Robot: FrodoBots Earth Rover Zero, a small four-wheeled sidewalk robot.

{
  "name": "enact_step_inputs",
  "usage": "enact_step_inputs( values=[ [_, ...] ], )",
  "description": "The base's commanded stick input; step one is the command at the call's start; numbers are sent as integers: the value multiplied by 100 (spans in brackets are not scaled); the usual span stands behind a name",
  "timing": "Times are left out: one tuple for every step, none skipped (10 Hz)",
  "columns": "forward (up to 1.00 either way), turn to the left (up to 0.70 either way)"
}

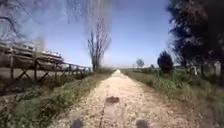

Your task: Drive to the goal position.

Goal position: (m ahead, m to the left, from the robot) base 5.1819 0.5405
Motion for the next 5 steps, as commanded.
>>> enact_step_inputs(
  values=[
    [70, 0],
    [70, 0],
    [70, 0],
    [70, 0],
    [70, 0]
  ],
)
